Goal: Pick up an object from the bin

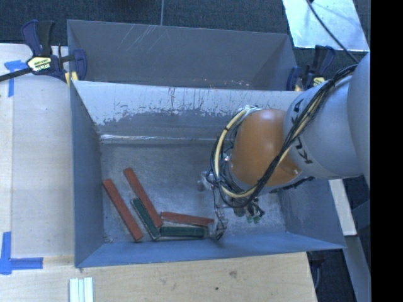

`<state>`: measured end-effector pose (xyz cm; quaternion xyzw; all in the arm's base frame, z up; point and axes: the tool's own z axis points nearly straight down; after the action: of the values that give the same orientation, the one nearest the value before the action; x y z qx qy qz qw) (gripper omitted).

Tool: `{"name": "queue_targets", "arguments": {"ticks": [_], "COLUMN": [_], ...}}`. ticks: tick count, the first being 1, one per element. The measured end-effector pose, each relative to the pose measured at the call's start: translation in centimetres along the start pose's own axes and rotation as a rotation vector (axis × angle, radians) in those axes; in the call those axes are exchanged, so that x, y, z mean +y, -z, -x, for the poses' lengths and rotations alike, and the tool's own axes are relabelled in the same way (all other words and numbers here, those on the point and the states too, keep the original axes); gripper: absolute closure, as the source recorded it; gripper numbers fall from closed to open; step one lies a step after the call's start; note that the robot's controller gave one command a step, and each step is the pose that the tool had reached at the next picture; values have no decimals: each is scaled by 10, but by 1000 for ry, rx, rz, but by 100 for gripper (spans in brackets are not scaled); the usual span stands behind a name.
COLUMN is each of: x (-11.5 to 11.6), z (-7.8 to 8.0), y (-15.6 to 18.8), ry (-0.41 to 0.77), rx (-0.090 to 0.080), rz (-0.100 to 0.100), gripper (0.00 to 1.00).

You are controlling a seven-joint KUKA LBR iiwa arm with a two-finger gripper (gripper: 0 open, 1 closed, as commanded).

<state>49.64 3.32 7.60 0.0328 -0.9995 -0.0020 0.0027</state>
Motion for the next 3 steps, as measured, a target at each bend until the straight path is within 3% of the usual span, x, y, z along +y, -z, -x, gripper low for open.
{"name": "queue_targets", "arguments": {"ticks": [1,2,3], "x": [15,-45,16], "z": [-9,33,9], "y": [51,101,71], "ry": [-51,-167,-92], "rx": [-13,-16,-4], "rz": [-3,-6,-2], "gripper": [0,0,0]}}
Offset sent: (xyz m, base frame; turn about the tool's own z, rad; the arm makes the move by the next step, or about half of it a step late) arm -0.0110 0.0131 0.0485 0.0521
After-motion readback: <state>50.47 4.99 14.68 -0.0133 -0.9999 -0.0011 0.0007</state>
